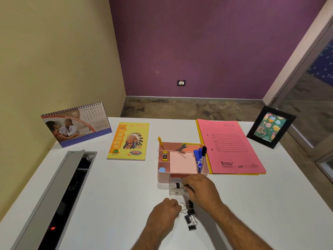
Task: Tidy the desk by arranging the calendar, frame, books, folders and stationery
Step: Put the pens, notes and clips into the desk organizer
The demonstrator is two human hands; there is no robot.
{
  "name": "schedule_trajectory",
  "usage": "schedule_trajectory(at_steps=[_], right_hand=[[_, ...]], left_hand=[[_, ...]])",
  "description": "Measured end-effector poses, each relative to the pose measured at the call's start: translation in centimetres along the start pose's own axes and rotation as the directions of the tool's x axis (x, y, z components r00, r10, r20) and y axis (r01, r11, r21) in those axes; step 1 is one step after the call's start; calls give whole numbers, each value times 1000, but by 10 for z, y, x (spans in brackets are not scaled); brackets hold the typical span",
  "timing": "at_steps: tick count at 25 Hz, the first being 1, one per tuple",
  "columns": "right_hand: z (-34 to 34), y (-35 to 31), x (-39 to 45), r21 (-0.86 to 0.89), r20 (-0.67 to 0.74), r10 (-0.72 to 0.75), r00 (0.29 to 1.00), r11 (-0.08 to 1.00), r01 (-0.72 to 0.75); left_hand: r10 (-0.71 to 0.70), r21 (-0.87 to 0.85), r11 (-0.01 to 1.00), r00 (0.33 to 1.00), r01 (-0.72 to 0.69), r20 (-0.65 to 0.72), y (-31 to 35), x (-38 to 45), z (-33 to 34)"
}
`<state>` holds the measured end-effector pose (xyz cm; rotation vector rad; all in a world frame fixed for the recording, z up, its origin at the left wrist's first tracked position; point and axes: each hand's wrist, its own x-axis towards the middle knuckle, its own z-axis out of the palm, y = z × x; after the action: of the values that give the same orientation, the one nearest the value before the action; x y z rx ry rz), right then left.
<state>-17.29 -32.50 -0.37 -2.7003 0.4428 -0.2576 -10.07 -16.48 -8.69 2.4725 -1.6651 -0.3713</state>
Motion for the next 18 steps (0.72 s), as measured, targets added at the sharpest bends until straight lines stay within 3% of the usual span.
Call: schedule_trajectory(at_steps=[4,9,14,18], right_hand=[[1,4,-5,60,-67,55,996,997,-51],[-1,3,-12,267,-165,215,962,949,-166],[1,-1,-22,454,-43,193,980,878,-153],[0,-1,-18,545,-5,232,973,816,-192]], left_hand=[[3,-46,999,997,-7,-82,-6,-6,3],[-91,-389,921,963,-16,-254,-1,-14,1],[-290,-645,764,876,-30,-385,14,-4,-7],[-376,-740,672,845,-35,-381,22,4,-16]])
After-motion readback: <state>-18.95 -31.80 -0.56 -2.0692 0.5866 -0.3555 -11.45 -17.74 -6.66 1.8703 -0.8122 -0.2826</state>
